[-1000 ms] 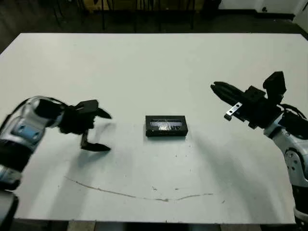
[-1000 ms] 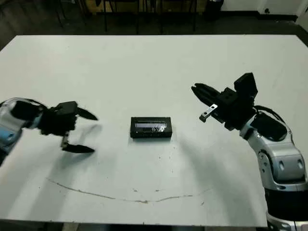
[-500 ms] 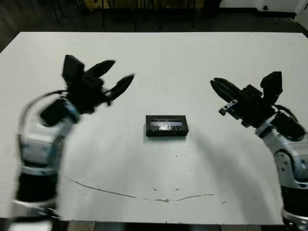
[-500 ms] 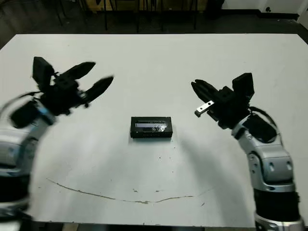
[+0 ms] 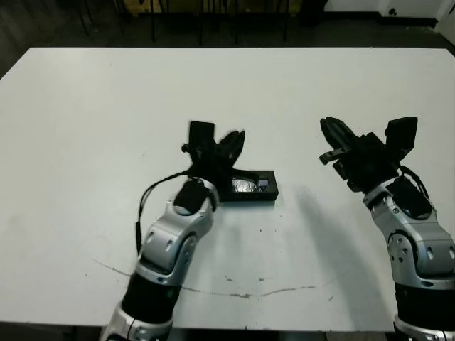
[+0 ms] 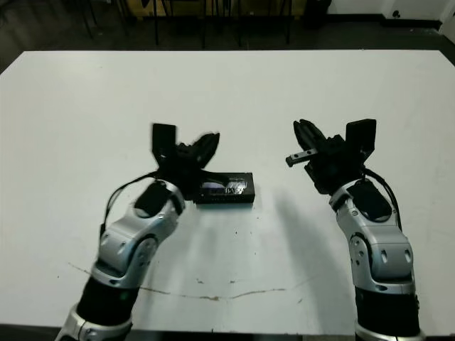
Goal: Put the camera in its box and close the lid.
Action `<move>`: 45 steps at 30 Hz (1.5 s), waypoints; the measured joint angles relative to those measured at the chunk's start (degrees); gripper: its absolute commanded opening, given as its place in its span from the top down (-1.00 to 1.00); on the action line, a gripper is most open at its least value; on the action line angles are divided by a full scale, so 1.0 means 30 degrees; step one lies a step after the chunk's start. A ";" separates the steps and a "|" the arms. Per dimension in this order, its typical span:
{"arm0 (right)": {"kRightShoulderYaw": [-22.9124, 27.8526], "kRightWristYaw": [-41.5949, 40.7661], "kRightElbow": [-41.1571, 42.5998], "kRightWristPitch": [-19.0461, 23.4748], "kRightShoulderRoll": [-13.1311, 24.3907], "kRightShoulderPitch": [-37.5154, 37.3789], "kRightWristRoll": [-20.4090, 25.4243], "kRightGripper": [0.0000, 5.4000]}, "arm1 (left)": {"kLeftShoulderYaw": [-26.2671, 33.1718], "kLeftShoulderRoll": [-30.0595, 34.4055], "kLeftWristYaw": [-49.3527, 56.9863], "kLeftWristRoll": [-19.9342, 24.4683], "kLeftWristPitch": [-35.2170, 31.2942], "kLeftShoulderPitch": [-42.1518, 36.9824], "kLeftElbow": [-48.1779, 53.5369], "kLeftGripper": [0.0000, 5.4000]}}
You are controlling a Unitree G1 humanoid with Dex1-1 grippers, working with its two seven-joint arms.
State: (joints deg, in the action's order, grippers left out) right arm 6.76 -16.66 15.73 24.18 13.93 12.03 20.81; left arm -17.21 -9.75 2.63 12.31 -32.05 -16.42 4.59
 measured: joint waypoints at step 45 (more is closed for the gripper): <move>-0.0710 0.0600 0.0760 -0.1451 -0.0171 -0.0570 -0.1484 1.00 | 0.7396 0.4624 -0.2228 0.1635 0.4540 0.1733 0.4785 0.99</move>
State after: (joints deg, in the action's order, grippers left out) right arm 4.63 -14.86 18.01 19.82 13.41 10.32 16.36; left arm 4.98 4.12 -4.06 17.22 -18.43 -11.22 18.94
